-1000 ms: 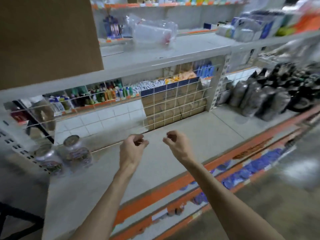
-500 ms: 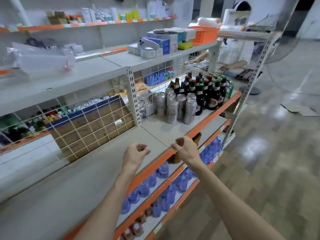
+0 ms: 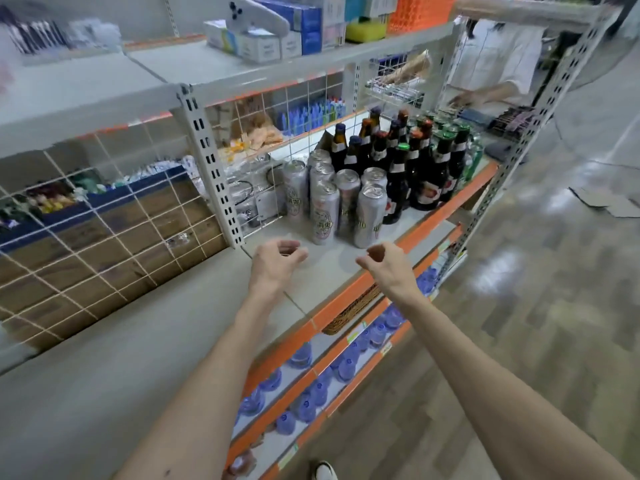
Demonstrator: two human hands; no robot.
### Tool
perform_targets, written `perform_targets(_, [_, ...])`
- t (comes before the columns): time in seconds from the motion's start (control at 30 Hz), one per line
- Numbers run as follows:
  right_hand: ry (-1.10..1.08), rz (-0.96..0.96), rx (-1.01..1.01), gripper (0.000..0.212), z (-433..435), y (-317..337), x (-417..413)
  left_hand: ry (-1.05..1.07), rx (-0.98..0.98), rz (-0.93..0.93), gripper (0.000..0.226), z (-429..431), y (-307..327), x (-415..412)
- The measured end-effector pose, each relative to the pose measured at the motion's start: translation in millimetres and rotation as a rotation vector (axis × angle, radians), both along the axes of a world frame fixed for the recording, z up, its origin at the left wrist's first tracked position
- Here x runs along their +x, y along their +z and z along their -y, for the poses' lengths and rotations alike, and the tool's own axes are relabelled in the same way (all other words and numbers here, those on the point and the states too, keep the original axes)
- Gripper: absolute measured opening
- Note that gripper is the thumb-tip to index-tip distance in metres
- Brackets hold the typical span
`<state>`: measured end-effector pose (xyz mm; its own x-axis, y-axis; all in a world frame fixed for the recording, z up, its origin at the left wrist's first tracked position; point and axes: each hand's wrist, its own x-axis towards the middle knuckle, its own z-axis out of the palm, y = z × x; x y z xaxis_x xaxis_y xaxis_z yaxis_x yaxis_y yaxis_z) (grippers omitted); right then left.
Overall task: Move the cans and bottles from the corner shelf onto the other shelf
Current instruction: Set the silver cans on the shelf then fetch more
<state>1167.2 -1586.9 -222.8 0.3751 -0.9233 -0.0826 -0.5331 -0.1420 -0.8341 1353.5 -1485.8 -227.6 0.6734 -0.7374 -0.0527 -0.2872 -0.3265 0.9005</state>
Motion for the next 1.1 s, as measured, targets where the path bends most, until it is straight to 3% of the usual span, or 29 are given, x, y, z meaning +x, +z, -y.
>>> perform_targets(0.17, [-0.041, 0.006, 0.024, 0.029, 56, -22, 16, 0.021, 0.025, -0.02, 0.024, 55, -24, 25])
perform_targets(0.4, [-0.113, 0.087, -0.083, 0.065, 124, -35, 34, 0.036, -0.051, -0.028, 0.056, 112, -33, 45])
perform_targets(0.5, [-0.099, 0.141, -0.131, 0.073, 133, -37, 48, -0.008, -0.09, -0.015, 0.058, 137, -33, 51])
perform_targets(0.87, [-0.104, 0.167, -0.176, 0.065, 148, -39, 57, -0.014, -0.13, -0.029, 0.06, 168, -43, 49])
perform_targets(1.1, [-0.011, 0.289, -0.065, 0.061, 151, -32, 39, 0.063, -0.159, -0.007, 0.054, 152, -39, 38])
